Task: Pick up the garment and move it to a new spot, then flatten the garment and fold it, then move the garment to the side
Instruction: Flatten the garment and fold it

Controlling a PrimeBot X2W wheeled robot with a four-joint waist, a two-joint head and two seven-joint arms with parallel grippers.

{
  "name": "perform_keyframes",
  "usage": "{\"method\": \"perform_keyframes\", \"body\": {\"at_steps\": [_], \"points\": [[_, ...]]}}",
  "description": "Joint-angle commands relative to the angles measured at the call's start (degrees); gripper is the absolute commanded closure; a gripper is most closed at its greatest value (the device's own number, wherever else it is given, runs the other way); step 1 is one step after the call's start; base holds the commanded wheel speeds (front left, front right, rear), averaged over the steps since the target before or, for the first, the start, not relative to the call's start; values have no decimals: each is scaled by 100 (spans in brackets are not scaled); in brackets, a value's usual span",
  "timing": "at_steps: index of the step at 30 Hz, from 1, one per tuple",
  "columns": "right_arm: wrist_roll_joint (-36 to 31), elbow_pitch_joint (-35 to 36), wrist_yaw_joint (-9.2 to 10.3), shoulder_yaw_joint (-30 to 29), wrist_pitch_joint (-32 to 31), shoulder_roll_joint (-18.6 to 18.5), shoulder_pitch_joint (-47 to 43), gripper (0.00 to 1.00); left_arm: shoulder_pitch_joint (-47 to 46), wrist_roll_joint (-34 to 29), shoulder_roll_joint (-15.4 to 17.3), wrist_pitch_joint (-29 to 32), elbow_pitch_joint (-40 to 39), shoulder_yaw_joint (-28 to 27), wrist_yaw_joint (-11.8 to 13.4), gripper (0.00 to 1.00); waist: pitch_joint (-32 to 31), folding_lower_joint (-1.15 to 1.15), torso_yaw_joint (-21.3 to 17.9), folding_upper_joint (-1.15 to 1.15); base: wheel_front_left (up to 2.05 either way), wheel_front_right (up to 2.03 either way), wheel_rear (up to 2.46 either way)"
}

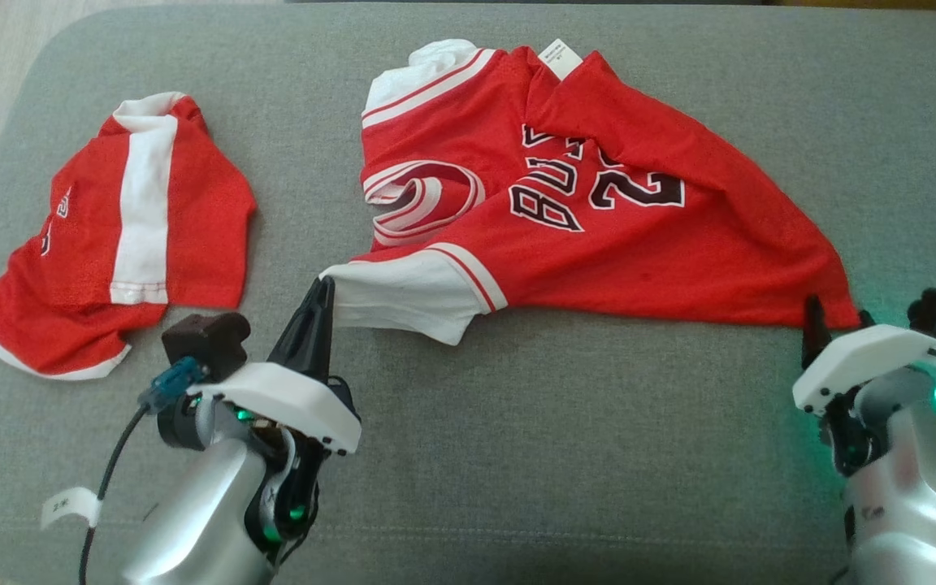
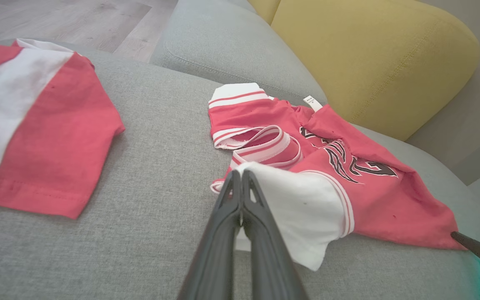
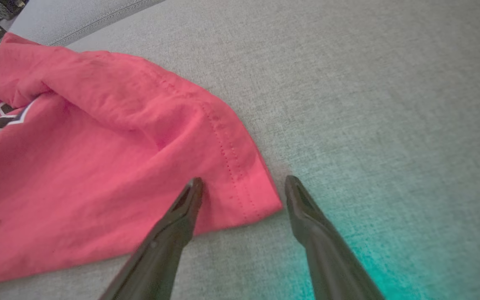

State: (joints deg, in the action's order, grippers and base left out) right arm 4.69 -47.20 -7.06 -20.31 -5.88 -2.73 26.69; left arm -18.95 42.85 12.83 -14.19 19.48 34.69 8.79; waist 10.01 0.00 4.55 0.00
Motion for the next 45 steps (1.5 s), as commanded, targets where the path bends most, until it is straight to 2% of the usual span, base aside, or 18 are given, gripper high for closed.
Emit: {"method": "perform_keyframes", "body": {"at_steps": [1,5,10,16,20,23,26,31,36,41,45], "points": [[28,1,-43,206,6,-15,197,99,-218,-67,175,-8,-200,-198,47,100,-15,0,-5,0,0,0,0],[63,-36,-43,504,133,-15,250,100,-228,-41,201,11,-240,-222,64,100,-136,0,-21,0,0,0,0],[29,328,-43,1130,338,-159,267,100,-258,-33,272,-5,-411,-329,95,100,-367,0,-86,0,0,0,0],[477,1429,-43,2142,340,-809,349,100,-501,-56,416,-23,-1170,-601,136,100,-866,0,-208,0,0,0,0],[859,2400,-43,2404,17,-1234,446,100,-889,-67,548,106,-1804,-795,235,100,-1170,0,-265,0,0,0,0],[1050,3140,-43,2326,-298,-1397,539,100,-1235,-78,630,293,-2295,-907,318,100,-1333,0,-313,0,0,0,0],[1064,3781,-43,1991,-666,-1402,586,100,-1540,-255,778,454,-2706,-977,476,100,-1508,0,-363,0,0,0,0],[1092,4810,-43,1306,-1496,-1037,457,100,-1698,-375,921,715,-3335,-1092,779,100,-1722,0,-441,0,0,0,0],[1075,5759,-43,978,-2283,-767,289,100,-1859,-410,1058,1119,-3850,-1056,912,100,-1759,0,-491,0,0,0,0],[959,6162,-43,896,-2684,-653,451,100,-2226,-464,1215,1465,-3772,-1008,866,100,-1612,0,-584,0,0,0,0],[983,5867,-43,858,-2850,-492,891,100,-2729,-353,1217,1739,-3200,-964,666,100,-1303,0,-671,0,0,0,0]]}}
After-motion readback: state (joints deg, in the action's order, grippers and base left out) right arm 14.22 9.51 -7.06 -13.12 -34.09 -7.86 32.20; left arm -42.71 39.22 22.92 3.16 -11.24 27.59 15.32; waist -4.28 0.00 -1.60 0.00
